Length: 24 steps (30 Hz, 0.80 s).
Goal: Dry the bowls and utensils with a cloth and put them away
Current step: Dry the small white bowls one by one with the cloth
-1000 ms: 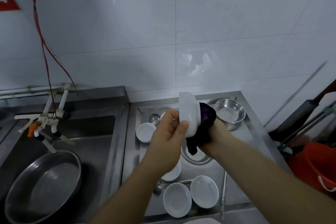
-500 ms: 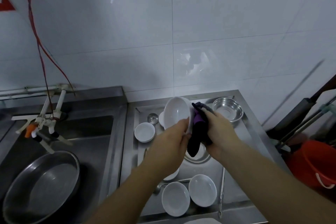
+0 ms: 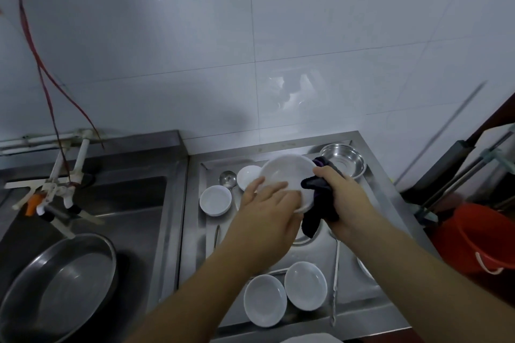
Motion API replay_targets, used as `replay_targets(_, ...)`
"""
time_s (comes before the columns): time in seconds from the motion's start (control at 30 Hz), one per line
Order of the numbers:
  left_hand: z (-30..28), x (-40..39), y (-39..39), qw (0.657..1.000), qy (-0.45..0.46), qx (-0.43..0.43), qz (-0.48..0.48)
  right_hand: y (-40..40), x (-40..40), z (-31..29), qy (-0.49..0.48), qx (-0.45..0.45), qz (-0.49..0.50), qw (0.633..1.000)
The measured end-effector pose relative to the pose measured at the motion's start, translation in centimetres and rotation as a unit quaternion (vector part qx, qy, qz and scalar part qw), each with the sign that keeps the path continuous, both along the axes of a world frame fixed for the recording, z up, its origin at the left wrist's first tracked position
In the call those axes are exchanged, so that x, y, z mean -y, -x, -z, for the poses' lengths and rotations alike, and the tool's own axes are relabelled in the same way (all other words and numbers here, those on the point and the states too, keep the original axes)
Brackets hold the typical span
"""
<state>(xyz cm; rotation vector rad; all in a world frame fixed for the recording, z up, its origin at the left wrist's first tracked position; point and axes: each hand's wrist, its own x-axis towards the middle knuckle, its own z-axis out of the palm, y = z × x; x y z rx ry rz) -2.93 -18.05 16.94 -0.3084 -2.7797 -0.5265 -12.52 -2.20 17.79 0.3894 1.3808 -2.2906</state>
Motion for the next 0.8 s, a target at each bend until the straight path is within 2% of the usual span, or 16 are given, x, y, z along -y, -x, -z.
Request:
replay_targets(0.17, 0.7, -2.3, 0.6, 0.979, -0.190, 0.013, -0.073, 0.0, -2.1, 1.6, 0.026, 0.047, 0.030, 0.998)
replay_targets(0.23, 1.1, -3.5, 1.1, 0.947, -0.297, 0.060, -0.107, 0.3, -3.1, 2.2, 0.014, 0.042, 0.052, 0.998)
replay_targets(0.27, 1.2, -4.0, 1.6, 0.913, -0.371, 0.094, -0.140, 0.5, -3.7, 2.5, 0.007, 0.035, 0.059, 0.998)
replay_targets(0.33, 1.4, -4.8, 2.8, 0.816, -0.521, 0.156, -0.196, 1.1, -5.0, 3.1, -0.006, 0.027, 0.065, 0.997)
replay_targets(0.4, 2.2, -5.6, 4.0, 0.728, -0.614, 0.211, -0.220, 1.7, -6.6, 3.8, -0.014, 0.027, 0.063, 0.998)
replay_targets(0.43, 2.7, -6.0, 4.6, 0.695, -0.643, 0.232, -0.222, 2.1, -7.5, 4.1, -0.020, 0.026, 0.055, 0.998)
replay_targets(0.5, 3.6, -6.9, 5.5, 0.656, -0.676, 0.250, -0.224, 3.0, -9.4, 4.8, -0.033, 0.025, 0.036, 0.998)
replay_targets(0.67, 5.3, -11.0, 9.1, 0.652, -0.667, 0.267, -0.243, 6.8, -15.0, 7.3, -0.093, 0.054, 0.031, 0.994)
replay_targets(0.8, 7.0, -16.1, 12.3, 0.633, -0.672, 0.283, -0.262, 11.0, -20.2, 9.7, -0.150, 0.045, 0.028, 0.987)
